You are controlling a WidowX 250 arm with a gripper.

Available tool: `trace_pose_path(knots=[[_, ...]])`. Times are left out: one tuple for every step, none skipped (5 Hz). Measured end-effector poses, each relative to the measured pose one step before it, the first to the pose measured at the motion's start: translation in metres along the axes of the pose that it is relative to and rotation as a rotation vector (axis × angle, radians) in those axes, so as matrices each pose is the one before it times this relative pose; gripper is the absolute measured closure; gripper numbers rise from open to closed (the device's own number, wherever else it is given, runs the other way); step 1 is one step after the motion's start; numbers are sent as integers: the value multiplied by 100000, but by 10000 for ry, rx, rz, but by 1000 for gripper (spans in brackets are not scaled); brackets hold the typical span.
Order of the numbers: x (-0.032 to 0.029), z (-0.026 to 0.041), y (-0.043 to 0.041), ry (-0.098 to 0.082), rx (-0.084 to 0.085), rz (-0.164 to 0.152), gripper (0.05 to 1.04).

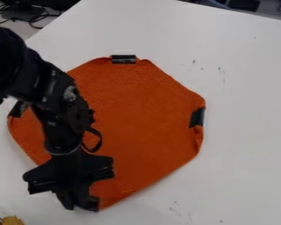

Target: Fold the cloth from bottom to center of cloth

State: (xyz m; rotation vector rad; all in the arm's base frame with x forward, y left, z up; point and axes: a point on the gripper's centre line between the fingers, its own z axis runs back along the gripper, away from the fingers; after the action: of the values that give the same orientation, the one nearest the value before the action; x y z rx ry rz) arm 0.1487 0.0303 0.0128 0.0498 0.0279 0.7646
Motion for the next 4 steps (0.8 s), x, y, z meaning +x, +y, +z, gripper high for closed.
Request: trace_pose_path(knots=[[622, 2879, -600, -245, 515, 579, 1017], [1169, 2415, -647, 56, 145, 609, 1024], [2288, 910, -1037, 426, -203, 628, 1024], [3541, -1398, -2101, 891, -72, -11, 1024]])
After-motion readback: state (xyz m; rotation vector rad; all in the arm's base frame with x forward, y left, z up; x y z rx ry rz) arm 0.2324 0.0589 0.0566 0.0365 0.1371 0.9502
